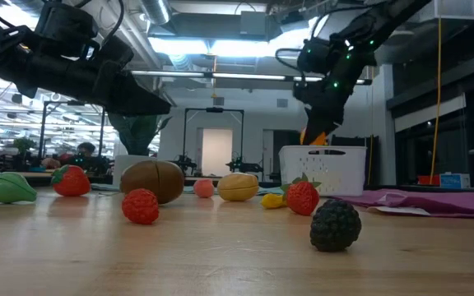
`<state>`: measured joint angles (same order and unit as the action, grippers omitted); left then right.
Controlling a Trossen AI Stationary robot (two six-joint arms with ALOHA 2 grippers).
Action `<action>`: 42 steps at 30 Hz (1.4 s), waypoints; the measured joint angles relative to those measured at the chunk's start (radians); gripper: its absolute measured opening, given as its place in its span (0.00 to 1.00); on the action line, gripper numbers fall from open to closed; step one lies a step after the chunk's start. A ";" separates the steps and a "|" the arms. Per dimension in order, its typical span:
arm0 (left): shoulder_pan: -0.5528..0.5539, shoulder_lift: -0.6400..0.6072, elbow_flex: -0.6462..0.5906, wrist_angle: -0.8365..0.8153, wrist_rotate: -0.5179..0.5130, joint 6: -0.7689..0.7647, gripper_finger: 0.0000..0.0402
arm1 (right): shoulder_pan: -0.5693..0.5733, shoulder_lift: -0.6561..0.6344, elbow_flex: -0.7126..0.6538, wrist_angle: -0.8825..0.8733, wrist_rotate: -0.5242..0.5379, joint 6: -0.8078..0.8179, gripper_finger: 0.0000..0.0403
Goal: Pick and placing Produce into tupperware
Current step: Put the orange orange into the white container, then put the left red strawberry into the white container
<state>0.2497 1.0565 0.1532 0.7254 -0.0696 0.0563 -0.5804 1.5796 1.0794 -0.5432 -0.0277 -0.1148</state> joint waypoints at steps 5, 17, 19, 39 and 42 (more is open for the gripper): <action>0.000 0.000 0.000 0.000 0.000 0.000 0.52 | 0.000 0.051 0.000 0.033 0.000 -0.052 0.51; 0.000 0.000 0.000 0.000 0.000 0.003 0.52 | 0.002 0.148 0.000 0.115 -0.003 -0.136 0.51; 0.000 0.000 0.000 0.000 0.000 0.005 0.52 | 0.001 0.151 0.000 0.130 -0.003 -0.138 0.51; 0.001 0.000 0.000 -0.002 0.000 0.006 0.52 | 0.001 0.149 0.000 0.168 -0.002 -0.126 0.65; 0.001 0.000 0.000 -0.002 0.000 0.006 0.52 | 0.002 0.128 0.000 0.166 -0.002 -0.126 0.66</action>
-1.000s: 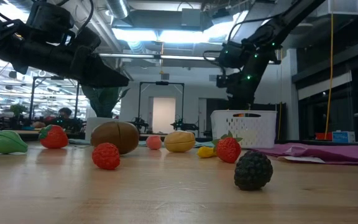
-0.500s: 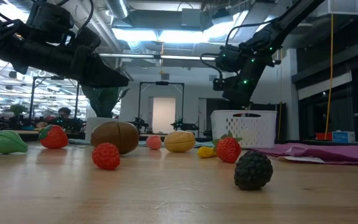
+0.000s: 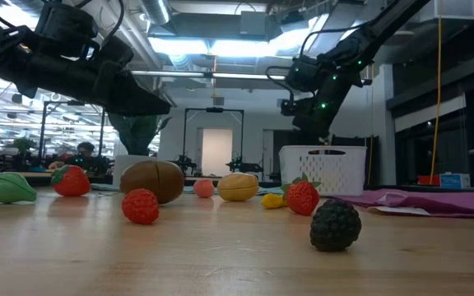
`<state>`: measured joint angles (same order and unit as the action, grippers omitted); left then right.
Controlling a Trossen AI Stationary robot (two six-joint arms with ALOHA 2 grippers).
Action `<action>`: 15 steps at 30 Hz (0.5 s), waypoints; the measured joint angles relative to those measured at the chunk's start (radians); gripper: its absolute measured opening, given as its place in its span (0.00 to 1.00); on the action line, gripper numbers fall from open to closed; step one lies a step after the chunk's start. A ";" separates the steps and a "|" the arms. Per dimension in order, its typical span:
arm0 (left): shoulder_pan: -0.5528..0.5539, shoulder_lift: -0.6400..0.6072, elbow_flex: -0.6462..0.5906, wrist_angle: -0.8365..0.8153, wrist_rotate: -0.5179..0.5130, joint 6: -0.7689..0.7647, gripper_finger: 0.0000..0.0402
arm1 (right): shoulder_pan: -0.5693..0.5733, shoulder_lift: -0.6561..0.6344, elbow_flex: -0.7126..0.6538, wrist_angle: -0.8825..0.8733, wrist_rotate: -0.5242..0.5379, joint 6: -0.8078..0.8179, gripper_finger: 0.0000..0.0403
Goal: Pick and placing Produce into tupperware
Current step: Put the left red strawberry into the white container
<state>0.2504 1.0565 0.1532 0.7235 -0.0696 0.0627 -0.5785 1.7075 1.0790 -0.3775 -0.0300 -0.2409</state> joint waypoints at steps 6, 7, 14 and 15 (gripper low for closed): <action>-0.002 -0.001 0.000 0.002 0.001 -0.002 0.52 | 0.004 -0.112 -0.025 0.009 -0.017 0.020 0.66; -0.004 -0.003 0.000 0.002 0.003 -0.002 0.52 | 0.009 -0.139 -0.043 0.027 -0.024 0.022 0.66; -0.032 -0.023 0.000 0.007 0.013 0.000 0.52 | 0.100 -0.412 -0.291 0.266 -0.024 0.035 0.66; -0.037 -0.030 0.000 0.005 0.012 0.000 0.52 | 0.121 -0.451 -0.337 0.315 -0.024 0.047 0.66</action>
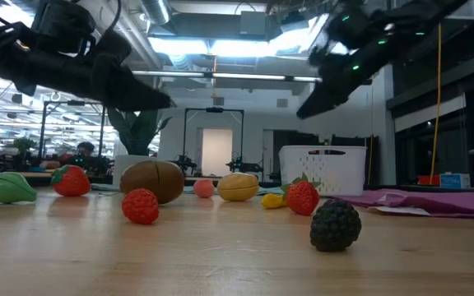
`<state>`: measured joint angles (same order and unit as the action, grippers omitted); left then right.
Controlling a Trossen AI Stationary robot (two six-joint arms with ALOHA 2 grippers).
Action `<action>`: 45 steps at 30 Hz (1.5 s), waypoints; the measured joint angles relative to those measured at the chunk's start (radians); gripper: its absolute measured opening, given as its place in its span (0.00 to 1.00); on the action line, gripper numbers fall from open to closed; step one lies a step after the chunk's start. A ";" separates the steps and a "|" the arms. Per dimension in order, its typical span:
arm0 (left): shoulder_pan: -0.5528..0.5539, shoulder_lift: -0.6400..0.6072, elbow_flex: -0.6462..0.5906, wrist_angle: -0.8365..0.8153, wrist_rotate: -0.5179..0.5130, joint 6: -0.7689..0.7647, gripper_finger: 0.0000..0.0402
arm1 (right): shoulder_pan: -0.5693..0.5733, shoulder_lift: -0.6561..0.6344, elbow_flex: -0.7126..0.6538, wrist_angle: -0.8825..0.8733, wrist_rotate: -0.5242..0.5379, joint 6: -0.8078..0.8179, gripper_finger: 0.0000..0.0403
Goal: Pick and placing Produce into tupperware
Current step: Put the left red strawberry into the white container
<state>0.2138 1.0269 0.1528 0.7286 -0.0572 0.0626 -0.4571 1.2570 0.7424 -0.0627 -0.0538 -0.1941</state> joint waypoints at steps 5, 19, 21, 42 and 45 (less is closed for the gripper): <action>-0.041 -0.048 0.000 0.000 0.014 0.007 0.52 | 0.109 -0.148 -0.214 0.247 -0.001 0.027 0.66; -0.159 -0.213 0.063 -0.396 0.078 -0.107 0.52 | 0.286 -0.170 -0.396 0.570 0.061 0.017 0.66; -0.183 -0.230 0.135 -0.560 0.005 -0.113 0.52 | 0.286 -0.170 -0.396 0.580 0.061 0.021 0.66; -0.363 -0.204 0.413 -1.486 -0.225 -0.524 0.52 | 0.286 -0.170 -0.396 0.598 0.060 0.057 0.66; -0.375 -0.185 0.412 -1.515 -0.224 -0.531 0.52 | 0.286 -0.170 -0.395 0.598 0.060 0.053 0.66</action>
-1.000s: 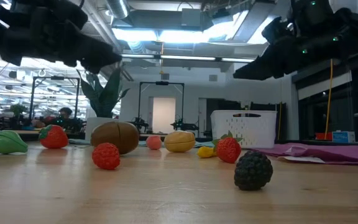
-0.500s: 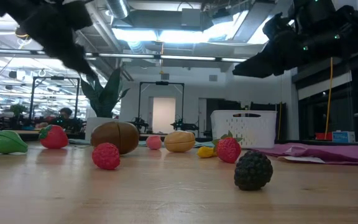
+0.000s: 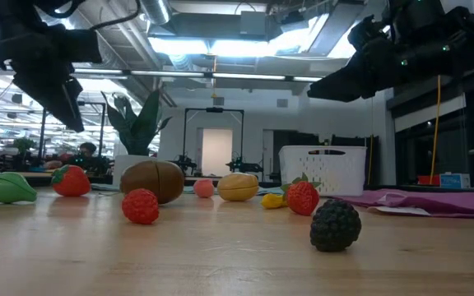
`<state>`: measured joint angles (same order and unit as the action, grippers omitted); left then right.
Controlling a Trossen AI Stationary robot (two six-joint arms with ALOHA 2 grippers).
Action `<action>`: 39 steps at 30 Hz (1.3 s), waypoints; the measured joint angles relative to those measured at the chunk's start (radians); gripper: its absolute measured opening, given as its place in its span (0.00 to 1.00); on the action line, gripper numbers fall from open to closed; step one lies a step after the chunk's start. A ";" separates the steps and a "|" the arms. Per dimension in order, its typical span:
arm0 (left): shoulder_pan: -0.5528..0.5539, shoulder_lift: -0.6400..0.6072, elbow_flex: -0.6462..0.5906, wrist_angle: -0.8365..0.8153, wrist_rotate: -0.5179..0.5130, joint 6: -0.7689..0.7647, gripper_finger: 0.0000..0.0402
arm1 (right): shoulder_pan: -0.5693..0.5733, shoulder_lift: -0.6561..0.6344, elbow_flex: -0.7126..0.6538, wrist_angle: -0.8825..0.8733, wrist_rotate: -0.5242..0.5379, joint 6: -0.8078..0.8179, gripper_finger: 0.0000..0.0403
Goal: Pick and placing Produce into tupperware
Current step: Put the left red strawberry into the white container
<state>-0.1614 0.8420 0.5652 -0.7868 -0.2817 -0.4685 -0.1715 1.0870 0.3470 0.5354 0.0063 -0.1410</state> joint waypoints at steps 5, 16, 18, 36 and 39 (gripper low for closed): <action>0.000 0.004 0.000 -0.008 0.001 -0.079 0.52 | 0.000 0.000 0.000 0.002 0.000 0.001 0.66; 0.001 0.004 0.000 -0.012 0.012 -0.106 0.52 | -0.001 0.000 0.000 0.008 0.000 -0.029 0.66; 0.001 0.004 0.000 -0.015 0.012 -0.106 0.54 | -0.001 0.000 0.000 0.008 0.000 -0.025 0.66; 0.001 0.004 0.000 -0.005 0.013 -0.150 0.61 | -0.001 0.000 0.001 0.008 0.000 -0.025 0.66; 0.001 0.021 0.000 -0.009 0.014 -0.177 0.61 | -0.001 0.000 0.001 0.009 0.000 -0.025 0.66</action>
<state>-0.1600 0.8633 0.5652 -0.7961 -0.2681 -0.6455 -0.1726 1.0874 0.3477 0.5442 0.0063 -0.1661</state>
